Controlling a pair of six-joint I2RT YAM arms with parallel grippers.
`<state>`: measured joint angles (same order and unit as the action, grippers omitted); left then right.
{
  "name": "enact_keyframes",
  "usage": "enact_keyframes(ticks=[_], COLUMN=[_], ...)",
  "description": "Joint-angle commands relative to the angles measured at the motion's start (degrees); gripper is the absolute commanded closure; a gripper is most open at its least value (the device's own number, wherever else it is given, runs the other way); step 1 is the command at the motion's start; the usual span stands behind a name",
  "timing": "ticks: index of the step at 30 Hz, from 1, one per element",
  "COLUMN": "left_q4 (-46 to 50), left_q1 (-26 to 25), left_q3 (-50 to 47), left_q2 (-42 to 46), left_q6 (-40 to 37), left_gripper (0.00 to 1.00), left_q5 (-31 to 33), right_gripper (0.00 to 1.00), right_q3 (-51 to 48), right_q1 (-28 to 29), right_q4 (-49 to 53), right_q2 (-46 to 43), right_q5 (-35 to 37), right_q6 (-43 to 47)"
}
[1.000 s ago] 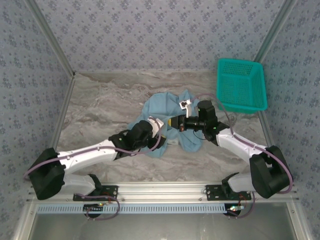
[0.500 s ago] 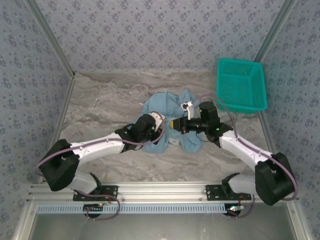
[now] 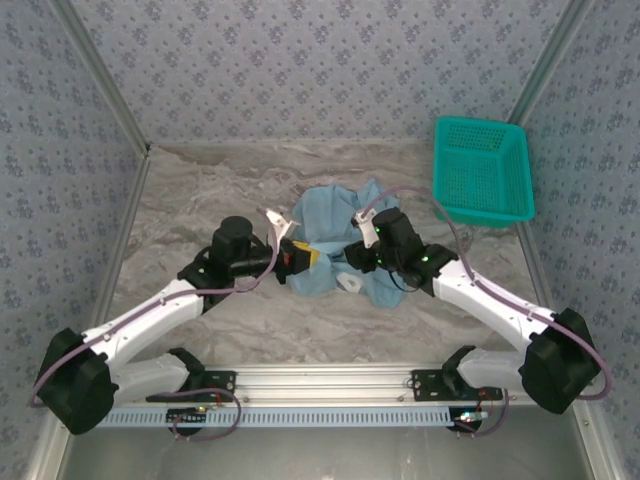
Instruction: Fold the inside-out t-shirt
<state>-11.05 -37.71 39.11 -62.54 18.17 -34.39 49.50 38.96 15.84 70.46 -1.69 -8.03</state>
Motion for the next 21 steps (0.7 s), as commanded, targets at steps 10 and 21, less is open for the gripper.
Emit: enact_keyframes(ticks=[10,21], left_q4=[-1.0,0.0], left_q1=[3.3,3.2], left_q3=[0.9,2.0], left_q2=[0.7,0.5], left_q6=[0.9,1.4], left_gripper=[1.00,1.00], left_q5=[-6.8,-5.9], right_gripper=[0.56,0.81], right_q3=[-4.4,-11.5], right_q1=[1.3,7.4], right_q4=[2.6,-13.4], right_q2=[-14.0,-11.5], right_q5=[-7.5,-21.3], right_q6=[4.8,-0.1])
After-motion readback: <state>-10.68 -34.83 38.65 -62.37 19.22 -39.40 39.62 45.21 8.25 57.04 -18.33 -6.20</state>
